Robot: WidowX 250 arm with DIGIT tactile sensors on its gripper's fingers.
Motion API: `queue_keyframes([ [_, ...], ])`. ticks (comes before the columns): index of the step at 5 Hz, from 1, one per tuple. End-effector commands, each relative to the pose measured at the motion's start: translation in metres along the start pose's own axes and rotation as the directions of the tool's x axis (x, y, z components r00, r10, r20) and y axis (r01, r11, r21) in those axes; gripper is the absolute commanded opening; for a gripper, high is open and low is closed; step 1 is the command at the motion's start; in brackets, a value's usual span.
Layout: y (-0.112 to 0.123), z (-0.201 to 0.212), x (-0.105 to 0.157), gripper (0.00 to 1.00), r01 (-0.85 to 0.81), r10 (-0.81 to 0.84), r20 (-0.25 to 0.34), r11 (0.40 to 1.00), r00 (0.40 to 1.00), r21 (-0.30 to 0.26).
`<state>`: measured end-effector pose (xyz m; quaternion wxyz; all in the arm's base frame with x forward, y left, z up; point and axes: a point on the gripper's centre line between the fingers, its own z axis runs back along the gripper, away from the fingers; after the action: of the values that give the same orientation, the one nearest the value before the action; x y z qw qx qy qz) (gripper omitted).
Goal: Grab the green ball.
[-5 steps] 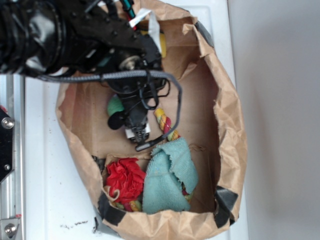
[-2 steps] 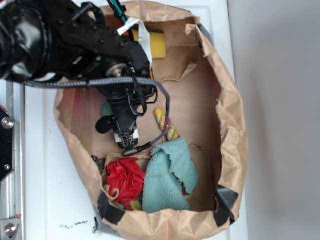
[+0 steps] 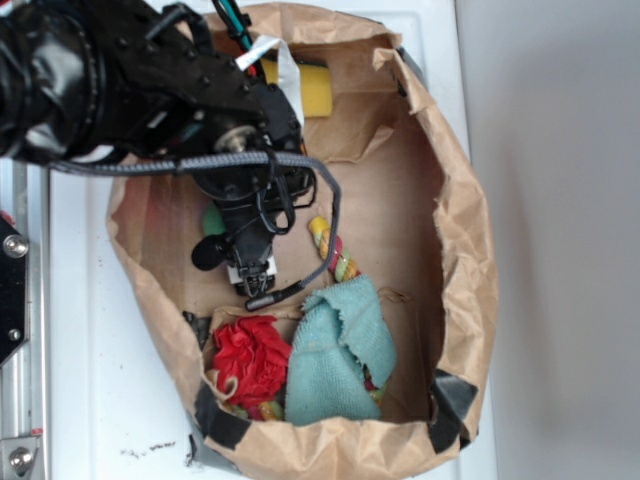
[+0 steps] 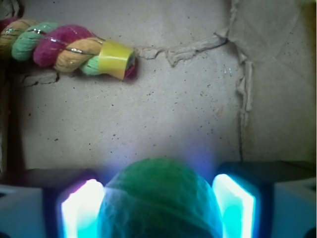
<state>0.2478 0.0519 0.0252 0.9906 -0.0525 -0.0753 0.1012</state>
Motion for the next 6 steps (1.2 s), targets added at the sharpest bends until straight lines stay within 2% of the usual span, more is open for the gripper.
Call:
queue_keyframes([
  [1,0.002,0.02,0.014,0.0,-0.001,0.001,0.076,1.0,0.997,0.003],
  [2,0.001,0.028,0.015,0.0,0.001,-0.001,0.074,1.0,0.997,-0.003],
  [3,0.003,0.049,0.019,0.0,0.006,-0.008,0.095,1.0,0.995,0.025],
  [5,-0.014,0.103,0.032,0.0,-0.01,0.016,0.165,0.999,0.986,-0.036],
  [6,-0.025,0.113,0.036,0.0,0.045,-0.045,0.155,0.999,0.987,0.004],
])
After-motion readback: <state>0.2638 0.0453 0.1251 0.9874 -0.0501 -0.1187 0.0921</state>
